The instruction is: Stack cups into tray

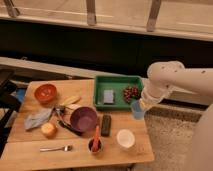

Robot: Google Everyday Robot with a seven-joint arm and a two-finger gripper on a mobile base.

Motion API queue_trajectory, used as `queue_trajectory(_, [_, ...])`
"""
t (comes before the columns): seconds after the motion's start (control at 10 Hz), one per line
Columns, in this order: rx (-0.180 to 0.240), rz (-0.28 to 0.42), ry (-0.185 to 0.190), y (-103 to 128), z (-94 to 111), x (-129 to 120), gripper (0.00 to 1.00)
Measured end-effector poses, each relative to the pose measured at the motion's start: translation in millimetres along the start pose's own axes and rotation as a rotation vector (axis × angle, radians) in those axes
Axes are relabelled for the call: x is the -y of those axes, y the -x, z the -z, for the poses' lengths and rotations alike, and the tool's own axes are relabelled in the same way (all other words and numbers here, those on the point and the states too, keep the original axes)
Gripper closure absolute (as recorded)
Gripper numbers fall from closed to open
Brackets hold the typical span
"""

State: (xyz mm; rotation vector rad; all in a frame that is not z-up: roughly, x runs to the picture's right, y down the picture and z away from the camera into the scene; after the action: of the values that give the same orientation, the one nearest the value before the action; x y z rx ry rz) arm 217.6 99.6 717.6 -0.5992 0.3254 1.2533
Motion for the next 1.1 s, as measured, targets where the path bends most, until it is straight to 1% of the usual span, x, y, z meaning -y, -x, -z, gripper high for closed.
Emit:
queue_trajectory(0.1, [-0.008,-0.002,0.000,-6,1,0,1.00])
queue_trajectory(0.3, [-0.015,0.006,0.009,-18,3,-8,1.00])
queue_trajectory(0.4, [-0.019,0.012,0.023,-27,3,-15,1.00])
queue_trajectory(0.5, [-0.021,0.026,0.050,-38,5,-24,1.00])
queue_trajectory(0.7, [-0.029,0.055,0.084,-53,8,-38,1.00])
queue_trajectory(0.8, [-0.032,0.070,0.096,-57,9,-44,1.00])
queue_trajectory(1.0, [-0.059,0.104,0.126,-72,9,-61,1.00])
queue_trajectory(1.1, [-0.077,0.118,0.138,-77,5,-70,1.00])
